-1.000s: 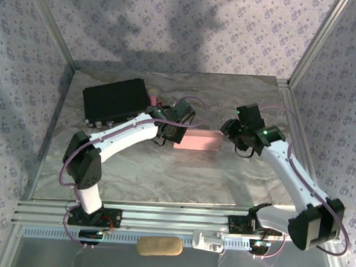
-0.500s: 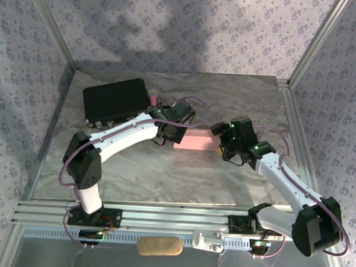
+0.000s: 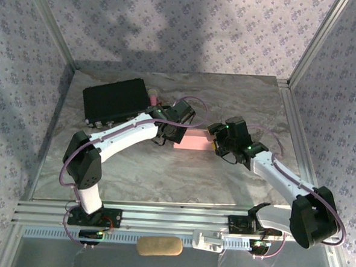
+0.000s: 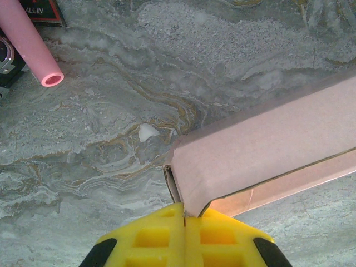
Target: Fold the paper box
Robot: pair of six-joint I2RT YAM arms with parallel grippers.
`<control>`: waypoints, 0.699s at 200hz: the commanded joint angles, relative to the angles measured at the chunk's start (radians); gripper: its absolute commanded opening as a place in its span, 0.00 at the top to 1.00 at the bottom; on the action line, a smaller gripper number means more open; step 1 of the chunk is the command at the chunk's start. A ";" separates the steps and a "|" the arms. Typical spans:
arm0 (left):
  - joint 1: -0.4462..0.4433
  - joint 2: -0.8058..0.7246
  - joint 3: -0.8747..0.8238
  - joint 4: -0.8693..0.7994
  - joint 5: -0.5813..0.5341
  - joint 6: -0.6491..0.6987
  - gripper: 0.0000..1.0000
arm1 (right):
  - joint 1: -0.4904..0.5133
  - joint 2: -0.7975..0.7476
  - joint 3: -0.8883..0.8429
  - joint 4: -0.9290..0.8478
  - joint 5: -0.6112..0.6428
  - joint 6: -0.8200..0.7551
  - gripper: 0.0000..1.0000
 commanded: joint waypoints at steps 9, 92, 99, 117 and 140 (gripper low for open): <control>-0.003 0.024 -0.019 -0.044 0.020 0.007 1.00 | -0.001 0.013 0.002 0.007 0.038 0.005 0.48; 0.135 -0.305 -0.321 0.353 0.386 -0.235 0.50 | -0.005 0.042 0.000 -0.004 0.041 0.011 0.60; 0.161 -0.326 -0.364 0.415 0.437 -0.276 0.50 | -0.005 0.043 0.000 -0.005 0.044 0.012 0.60; 0.210 -0.337 -0.426 0.518 0.513 -0.349 0.51 | -0.005 0.045 0.005 -0.007 0.044 0.013 0.61; 0.236 -0.329 -0.479 0.656 0.574 -0.431 0.52 | -0.009 0.048 0.009 -0.010 0.041 0.014 0.61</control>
